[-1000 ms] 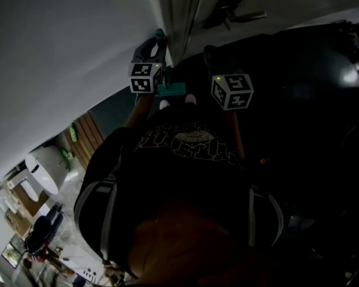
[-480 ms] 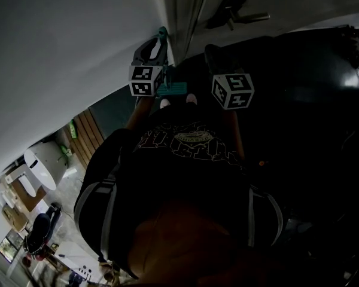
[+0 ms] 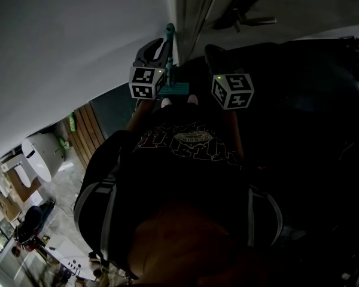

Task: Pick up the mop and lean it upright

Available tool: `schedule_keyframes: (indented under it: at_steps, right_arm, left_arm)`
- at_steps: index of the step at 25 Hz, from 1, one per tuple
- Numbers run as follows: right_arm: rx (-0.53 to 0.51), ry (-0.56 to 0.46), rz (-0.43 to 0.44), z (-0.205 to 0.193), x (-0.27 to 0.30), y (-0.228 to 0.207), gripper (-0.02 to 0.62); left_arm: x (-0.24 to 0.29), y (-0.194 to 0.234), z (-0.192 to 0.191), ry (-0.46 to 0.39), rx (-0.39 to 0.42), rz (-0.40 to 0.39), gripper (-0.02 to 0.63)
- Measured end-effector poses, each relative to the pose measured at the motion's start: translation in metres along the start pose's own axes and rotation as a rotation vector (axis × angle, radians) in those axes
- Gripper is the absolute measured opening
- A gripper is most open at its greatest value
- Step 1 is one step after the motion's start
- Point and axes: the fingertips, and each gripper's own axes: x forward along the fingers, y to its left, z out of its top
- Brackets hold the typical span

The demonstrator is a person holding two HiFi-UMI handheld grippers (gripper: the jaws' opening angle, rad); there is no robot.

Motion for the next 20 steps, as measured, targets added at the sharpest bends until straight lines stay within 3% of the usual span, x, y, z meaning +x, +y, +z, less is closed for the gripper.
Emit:
schedule_keyframes:
  at_steps: [17,20]
  right_arm:
    - [-0.05,-0.009,0.171,0.004,0.016,0.05,0.02]
    - [-0.064,-0.006,0.201,0.004,0.018,0.06,0.02]
  left_arm:
    - [-0.059,-0.007,0.024,-0.074,-0.053,0.084,0.051]
    - [-0.07,-0.005,0.027,-0.076,-0.026,0.121,0.049]
